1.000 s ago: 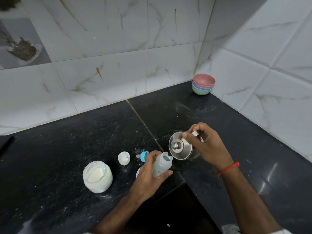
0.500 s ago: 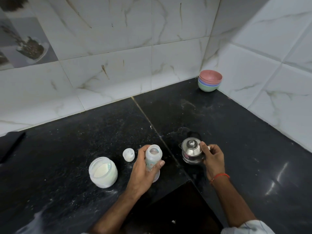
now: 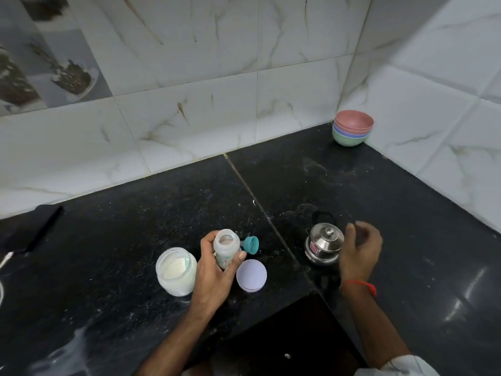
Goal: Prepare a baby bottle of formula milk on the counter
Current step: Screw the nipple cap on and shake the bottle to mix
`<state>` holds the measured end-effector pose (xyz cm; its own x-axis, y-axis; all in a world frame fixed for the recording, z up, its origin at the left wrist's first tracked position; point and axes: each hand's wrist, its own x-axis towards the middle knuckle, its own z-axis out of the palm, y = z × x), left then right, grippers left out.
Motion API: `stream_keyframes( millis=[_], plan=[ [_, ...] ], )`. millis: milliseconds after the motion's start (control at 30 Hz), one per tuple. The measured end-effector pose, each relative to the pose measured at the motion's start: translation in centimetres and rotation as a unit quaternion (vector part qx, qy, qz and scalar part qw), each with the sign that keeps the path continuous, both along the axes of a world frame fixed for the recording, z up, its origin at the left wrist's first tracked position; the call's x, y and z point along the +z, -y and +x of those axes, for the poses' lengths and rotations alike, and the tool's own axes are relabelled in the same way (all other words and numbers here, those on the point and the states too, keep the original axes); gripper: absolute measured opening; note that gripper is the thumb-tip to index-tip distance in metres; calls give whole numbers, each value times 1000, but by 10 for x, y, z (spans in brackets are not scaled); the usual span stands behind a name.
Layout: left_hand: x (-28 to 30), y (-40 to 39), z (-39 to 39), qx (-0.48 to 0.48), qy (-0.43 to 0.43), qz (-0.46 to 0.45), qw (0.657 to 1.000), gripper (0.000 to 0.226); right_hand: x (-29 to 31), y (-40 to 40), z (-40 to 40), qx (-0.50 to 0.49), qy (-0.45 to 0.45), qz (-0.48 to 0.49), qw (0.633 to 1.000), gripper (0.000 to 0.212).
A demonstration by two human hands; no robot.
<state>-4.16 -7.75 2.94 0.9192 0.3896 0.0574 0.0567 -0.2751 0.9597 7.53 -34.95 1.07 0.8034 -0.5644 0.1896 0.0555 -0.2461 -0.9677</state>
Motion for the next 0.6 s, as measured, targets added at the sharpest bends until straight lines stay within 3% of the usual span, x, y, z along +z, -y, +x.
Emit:
stream_keyframes(
  millis=[67,133,233,300,367,400,500,567,600],
  plan=[
    [4,1,-2,1,1,0,1000,56,29,-29,-3,67,123,-152,979,9],
    [5,0,-5,0,0,0,1000,55,44,-68,0,186,149,-217,947,8],
    [8,-3,-9,-4,-2,4,1000,59,29,-119,15,382,-19,-271,883,29],
    [9,-5,-11,-8,-3,6,1000,61,4,-142,24,468,-179,-352,790,54],
    [13,-7,-14,-10,-3,7,1000,60,-18,-152,25,480,-252,-439,717,62],
    [15,-7,-15,-11,-3,6,1000,61,-27,-153,26,471,-259,-452,712,60],
    [20,-13,-18,-9,-7,8,1000,62,-32,-148,25,440,-231,-439,749,51],
    [20,-16,-19,-9,-12,5,1000,62,-19,-143,22,423,-207,-332,817,48],
    [20,-17,-19,-10,-14,4,1000,62,-7,-142,18,411,-199,-223,861,43]
  ],
)
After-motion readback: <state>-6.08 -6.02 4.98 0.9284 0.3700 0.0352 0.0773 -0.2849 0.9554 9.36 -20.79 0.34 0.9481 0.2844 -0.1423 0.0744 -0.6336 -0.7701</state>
